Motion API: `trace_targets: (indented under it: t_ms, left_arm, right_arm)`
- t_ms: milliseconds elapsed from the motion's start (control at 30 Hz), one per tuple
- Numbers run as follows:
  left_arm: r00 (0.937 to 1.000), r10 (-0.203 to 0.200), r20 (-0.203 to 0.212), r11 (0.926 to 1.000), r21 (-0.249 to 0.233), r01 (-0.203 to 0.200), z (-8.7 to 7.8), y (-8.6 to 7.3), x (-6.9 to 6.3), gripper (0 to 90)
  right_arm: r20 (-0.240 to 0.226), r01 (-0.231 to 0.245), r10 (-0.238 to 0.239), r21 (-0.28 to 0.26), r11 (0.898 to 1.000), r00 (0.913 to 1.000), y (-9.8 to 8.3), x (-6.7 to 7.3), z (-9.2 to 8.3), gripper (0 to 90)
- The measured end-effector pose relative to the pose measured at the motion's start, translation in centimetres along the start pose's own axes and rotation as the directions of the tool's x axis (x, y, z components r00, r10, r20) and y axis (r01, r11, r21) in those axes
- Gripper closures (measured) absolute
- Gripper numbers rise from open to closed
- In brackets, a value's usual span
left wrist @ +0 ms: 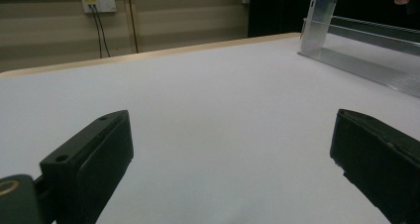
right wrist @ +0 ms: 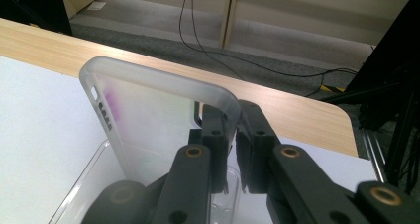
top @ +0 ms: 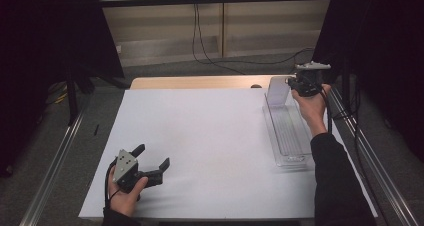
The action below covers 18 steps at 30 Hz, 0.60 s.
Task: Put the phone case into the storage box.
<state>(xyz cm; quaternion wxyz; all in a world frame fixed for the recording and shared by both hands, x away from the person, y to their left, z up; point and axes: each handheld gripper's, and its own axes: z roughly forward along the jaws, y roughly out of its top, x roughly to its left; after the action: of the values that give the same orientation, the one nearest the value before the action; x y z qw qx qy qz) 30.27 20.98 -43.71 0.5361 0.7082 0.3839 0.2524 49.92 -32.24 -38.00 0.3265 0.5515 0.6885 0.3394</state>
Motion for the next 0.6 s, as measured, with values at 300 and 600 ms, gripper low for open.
trace_targets:
  t_ms: [300, 600]
  left_arm:
    - [1.0, 0.003, -0.003, 1.0, -0.001, -0.003, 0.0, -0.03, 0.0, 3.1]
    - [1.0, 0.008, -0.001, 1.0, 0.001, -0.008, 0.04, -0.02, -0.08, 2.9]
  right_arm:
    - [0.006, -0.005, 0.005, 0.001, 1.0, 1.0, -0.18, -0.22, 0.07, 81.0]
    - [0.006, -0.021, 0.021, -0.011, 1.0, 0.9998, -0.3, -0.4, -0.14, 77.4]
